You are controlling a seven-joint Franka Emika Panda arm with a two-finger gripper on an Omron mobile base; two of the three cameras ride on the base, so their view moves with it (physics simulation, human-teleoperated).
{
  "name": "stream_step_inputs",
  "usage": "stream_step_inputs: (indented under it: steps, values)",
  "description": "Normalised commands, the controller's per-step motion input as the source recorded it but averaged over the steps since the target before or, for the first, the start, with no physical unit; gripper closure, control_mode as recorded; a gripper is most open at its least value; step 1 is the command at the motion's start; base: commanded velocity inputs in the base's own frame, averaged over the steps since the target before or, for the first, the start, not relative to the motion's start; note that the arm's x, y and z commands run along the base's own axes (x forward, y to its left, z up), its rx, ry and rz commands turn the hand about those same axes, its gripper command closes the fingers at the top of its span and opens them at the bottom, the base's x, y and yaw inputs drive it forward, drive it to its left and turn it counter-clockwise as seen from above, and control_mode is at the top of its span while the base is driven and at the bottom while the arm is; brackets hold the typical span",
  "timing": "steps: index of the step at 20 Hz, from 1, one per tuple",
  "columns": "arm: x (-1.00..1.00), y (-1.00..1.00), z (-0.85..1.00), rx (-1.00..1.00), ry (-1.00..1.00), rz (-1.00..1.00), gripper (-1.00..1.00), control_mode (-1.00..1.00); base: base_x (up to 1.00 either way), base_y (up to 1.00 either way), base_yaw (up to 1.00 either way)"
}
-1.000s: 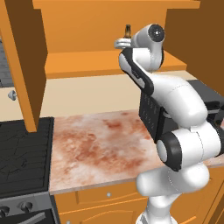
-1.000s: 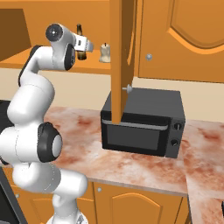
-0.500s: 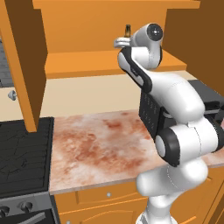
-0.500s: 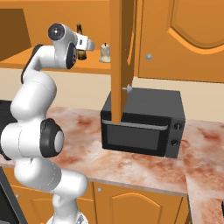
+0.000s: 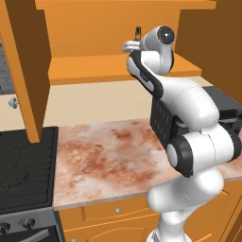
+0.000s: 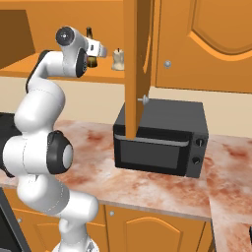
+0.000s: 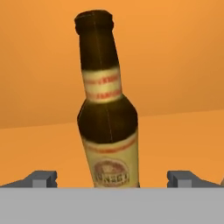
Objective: Get the candle and the beer from the cabinet and move them to the dining counter.
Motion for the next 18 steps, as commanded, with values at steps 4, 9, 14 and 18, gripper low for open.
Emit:
stream_step_inputs:
  steps: [4,9,14,18]
  values:
    - [0.16,0.00,-0.01,0.00,0.00,0.00,-1.00,-1.00,0.00,0.00,0.00]
    - [0.14,0.00,-0.04,0.00,0.00,0.00,-1.00,-1.00,0.00,0.00,0.00]
    - [0.18,0.00,-0.03,0.00,0.00,0.00,-1.00,-1.00,0.00,0.00,0.00]
    - [0.23,0.00,0.00,0.00,0.00,0.00,-1.00,-1.00,0.00,0.00,0.00]
